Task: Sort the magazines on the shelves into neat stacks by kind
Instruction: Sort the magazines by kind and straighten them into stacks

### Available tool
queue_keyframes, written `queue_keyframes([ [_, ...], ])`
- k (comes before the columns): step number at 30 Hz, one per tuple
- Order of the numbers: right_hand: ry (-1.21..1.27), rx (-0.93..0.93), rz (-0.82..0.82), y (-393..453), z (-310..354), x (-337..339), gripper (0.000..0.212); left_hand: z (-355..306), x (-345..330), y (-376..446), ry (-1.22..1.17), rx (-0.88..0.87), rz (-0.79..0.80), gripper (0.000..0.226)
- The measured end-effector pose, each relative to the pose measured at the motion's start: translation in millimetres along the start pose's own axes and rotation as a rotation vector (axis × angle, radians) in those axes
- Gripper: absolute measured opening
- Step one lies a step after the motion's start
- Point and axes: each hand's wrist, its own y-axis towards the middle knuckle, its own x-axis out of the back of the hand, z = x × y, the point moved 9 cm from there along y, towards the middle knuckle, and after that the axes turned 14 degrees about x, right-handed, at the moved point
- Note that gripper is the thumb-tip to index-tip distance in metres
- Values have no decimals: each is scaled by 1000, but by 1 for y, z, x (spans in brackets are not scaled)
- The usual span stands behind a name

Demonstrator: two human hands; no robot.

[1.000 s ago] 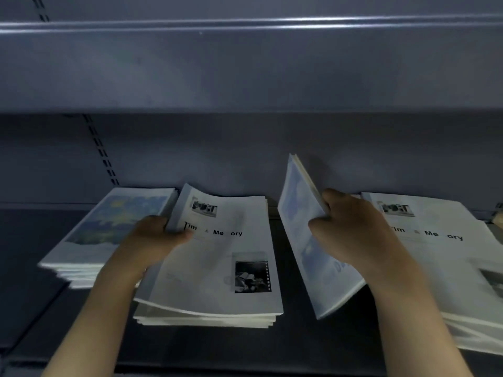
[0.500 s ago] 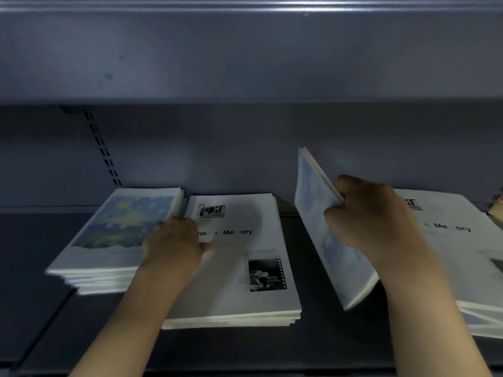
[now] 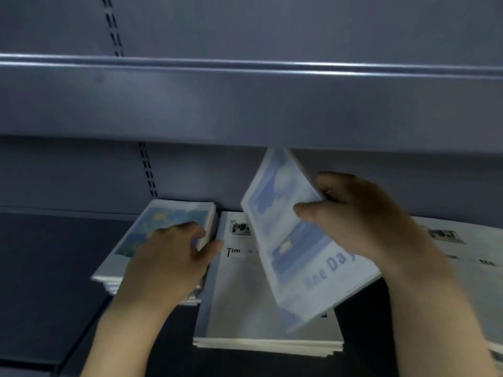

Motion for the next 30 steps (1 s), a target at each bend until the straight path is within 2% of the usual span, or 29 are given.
queue_keyframes([
  [7, 514, -48, -17, 41, 20, -82, 28, 63, 16, 6, -56, 209, 47, 39],
  [12, 911, -267, -44, 62, 20, -155, 8, 103, 34, 15, -22, 313, -58, 30],
  [15, 1018, -382, -19, 64, 12, -200, 19, 119, 37, 17, 24, 333, -86, 25],
  [18, 1044, -417, 91, 55, 10, -239, 28, 131, 38, 16, 10, 350, -114, 17],
  [20, 986, -401, 128, 51, 5, -252, 30, 138, 36, 15, 0, 370, -113, 17],
  [24, 565, -221, 135, 59, 0, -235, 25, 146, 25, 15, 7, 398, -85, 19],
  [28, 136, -90, 267, 61, 2, -232, 46, 147, 19, 14, -20, 400, -53, 25],
  [30, 5, -67, 326, 63, 1, -237, 55, 147, 17, 13, -21, 398, -52, 25],
])
